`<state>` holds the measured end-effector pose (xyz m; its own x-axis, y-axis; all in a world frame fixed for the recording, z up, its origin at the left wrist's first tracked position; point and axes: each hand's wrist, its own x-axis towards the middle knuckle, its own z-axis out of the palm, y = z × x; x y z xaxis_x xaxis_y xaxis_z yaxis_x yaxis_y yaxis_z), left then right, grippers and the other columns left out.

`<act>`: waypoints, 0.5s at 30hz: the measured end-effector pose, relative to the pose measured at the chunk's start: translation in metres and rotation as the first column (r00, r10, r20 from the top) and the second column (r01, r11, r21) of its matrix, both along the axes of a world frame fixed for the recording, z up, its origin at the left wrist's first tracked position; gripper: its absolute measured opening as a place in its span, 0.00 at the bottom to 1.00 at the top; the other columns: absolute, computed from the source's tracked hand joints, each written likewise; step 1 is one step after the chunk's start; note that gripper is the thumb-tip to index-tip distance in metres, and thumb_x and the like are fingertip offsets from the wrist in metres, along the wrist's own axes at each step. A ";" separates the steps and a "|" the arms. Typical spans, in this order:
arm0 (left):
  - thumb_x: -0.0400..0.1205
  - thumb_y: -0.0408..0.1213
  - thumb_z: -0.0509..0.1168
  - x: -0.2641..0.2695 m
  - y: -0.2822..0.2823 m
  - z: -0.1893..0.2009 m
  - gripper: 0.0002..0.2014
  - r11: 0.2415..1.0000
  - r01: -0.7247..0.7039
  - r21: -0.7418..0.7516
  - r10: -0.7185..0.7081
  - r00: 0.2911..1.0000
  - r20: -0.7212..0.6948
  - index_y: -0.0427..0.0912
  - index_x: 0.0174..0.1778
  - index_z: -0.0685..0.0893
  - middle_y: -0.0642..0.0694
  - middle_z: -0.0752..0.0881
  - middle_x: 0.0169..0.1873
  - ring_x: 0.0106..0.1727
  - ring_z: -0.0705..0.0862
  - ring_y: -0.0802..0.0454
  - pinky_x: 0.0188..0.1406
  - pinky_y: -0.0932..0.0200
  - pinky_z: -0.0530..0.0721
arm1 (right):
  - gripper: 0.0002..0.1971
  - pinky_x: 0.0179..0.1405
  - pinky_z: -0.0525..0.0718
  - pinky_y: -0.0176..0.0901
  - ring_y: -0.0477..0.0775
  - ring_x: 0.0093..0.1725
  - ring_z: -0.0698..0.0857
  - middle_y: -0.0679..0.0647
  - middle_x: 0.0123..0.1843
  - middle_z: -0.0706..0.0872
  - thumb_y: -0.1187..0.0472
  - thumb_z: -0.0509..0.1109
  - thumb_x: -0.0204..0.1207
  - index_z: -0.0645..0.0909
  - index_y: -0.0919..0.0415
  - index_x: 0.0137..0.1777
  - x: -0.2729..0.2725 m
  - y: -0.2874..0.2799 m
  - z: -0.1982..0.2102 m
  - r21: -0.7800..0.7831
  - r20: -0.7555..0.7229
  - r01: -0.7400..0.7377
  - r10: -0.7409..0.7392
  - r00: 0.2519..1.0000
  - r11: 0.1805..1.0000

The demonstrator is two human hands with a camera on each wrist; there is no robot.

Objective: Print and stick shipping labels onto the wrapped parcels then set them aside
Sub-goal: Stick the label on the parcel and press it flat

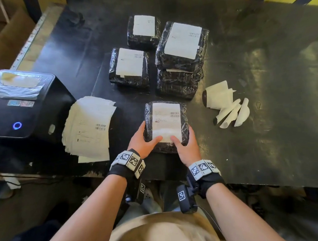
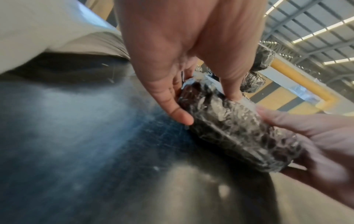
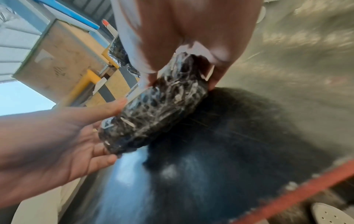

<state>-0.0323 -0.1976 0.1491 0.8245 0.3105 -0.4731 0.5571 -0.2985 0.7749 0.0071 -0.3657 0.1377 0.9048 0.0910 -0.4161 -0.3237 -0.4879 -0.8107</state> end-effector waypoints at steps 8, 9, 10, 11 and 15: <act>0.77 0.49 0.71 -0.005 -0.001 0.001 0.38 0.999 0.053 0.013 -0.054 0.997 0.055 0.54 0.81 0.60 0.51 0.76 0.72 0.71 0.76 0.50 0.67 0.45 0.81 | 0.38 0.72 0.60 0.38 0.45 0.80 0.63 0.42 0.82 0.62 0.48 0.67 0.81 0.50 0.49 0.85 -0.009 -0.006 0.002 0.009 0.006 -0.037 0.037 0.999 0.999; 0.74 0.53 0.73 -0.004 -0.003 -0.002 0.40 0.999 0.039 0.036 -0.041 0.997 0.061 0.55 0.79 0.62 0.50 0.76 0.70 0.70 0.77 0.51 0.68 0.47 0.79 | 0.41 0.73 0.60 0.37 0.44 0.79 0.63 0.42 0.81 0.63 0.48 0.70 0.79 0.50 0.50 0.85 -0.011 -0.003 0.002 0.012 0.019 -0.025 0.025 1.000 1.000; 0.70 0.56 0.74 -0.004 -0.006 -0.004 0.42 0.998 0.020 0.057 -0.023 0.998 0.054 0.56 0.78 0.62 0.50 0.77 0.69 0.69 0.76 0.51 0.69 0.49 0.78 | 0.43 0.74 0.60 0.38 0.44 0.80 0.63 0.43 0.82 0.62 0.49 0.72 0.78 0.49 0.52 0.85 -0.013 0.000 0.001 0.013 0.030 -0.010 0.009 0.999 1.000; 0.69 0.58 0.75 -0.003 -0.008 -0.006 0.45 0.997 -0.001 0.078 -0.002 0.999 0.041 0.55 0.79 0.61 0.49 0.76 0.68 0.69 0.76 0.50 0.68 0.50 0.77 | 0.44 0.74 0.59 0.38 0.46 0.81 0.62 0.45 0.83 0.61 0.49 0.73 0.77 0.49 0.53 0.85 -0.014 0.002 0.000 0.015 0.041 0.001 -0.001 0.999 1.000; 0.71 0.56 0.75 -0.003 -0.008 -0.012 0.45 0.993 0.000 0.120 -0.004 1.000 0.030 0.52 0.81 0.60 0.48 0.75 0.70 0.71 0.75 0.50 0.68 0.50 0.76 | 0.40 0.69 0.57 0.32 0.48 0.82 0.61 0.48 0.85 0.60 0.50 0.69 0.80 0.49 0.53 0.85 -0.015 0.000 0.000 0.006 0.026 -0.010 0.009 1.000 1.000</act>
<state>-0.0348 -0.2053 0.1368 0.8384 0.3618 -0.4077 0.5335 -0.3915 0.7497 -0.0079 -0.3653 0.1382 0.9142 0.1021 -0.3923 -0.2982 -0.4859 -0.8215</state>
